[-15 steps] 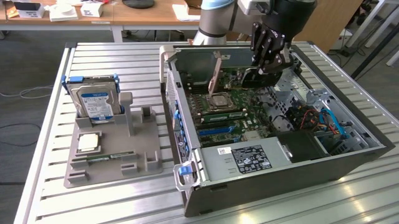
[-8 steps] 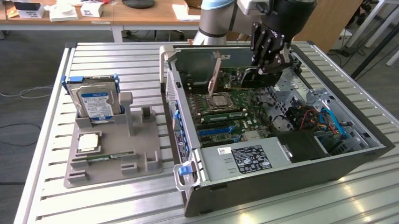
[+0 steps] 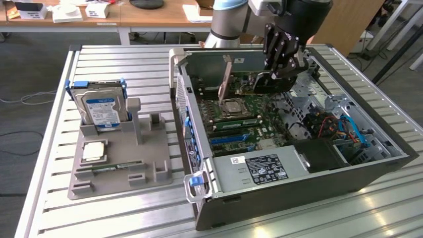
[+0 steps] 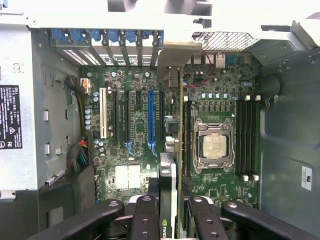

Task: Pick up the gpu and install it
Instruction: 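Insert the gpu into the slot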

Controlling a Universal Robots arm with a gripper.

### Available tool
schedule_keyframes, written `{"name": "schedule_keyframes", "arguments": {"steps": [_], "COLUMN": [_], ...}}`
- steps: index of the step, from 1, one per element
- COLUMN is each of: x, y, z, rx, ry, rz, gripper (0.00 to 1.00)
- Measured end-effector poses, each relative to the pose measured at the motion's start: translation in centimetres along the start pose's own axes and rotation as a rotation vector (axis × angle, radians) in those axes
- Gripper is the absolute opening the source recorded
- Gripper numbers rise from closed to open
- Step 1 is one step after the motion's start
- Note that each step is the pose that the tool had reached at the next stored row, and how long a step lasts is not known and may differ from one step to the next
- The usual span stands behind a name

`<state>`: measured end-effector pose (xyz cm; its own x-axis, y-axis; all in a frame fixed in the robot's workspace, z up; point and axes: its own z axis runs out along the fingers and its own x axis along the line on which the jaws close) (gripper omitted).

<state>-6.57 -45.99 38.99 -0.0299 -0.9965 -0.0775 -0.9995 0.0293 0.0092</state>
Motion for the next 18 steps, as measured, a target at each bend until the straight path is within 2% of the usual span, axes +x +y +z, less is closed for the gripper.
{"name": "schedule_keyframes", "arguments": {"steps": [12,18], "x": [0.01,0.08], "y": [0.01,0.00], "z": [0.04,0.99], "rx": [-0.0001,-0.0011], "ry": [0.0000,-0.0073], "rz": [0.000,0.000], "gripper": [0.27,0.27]}}
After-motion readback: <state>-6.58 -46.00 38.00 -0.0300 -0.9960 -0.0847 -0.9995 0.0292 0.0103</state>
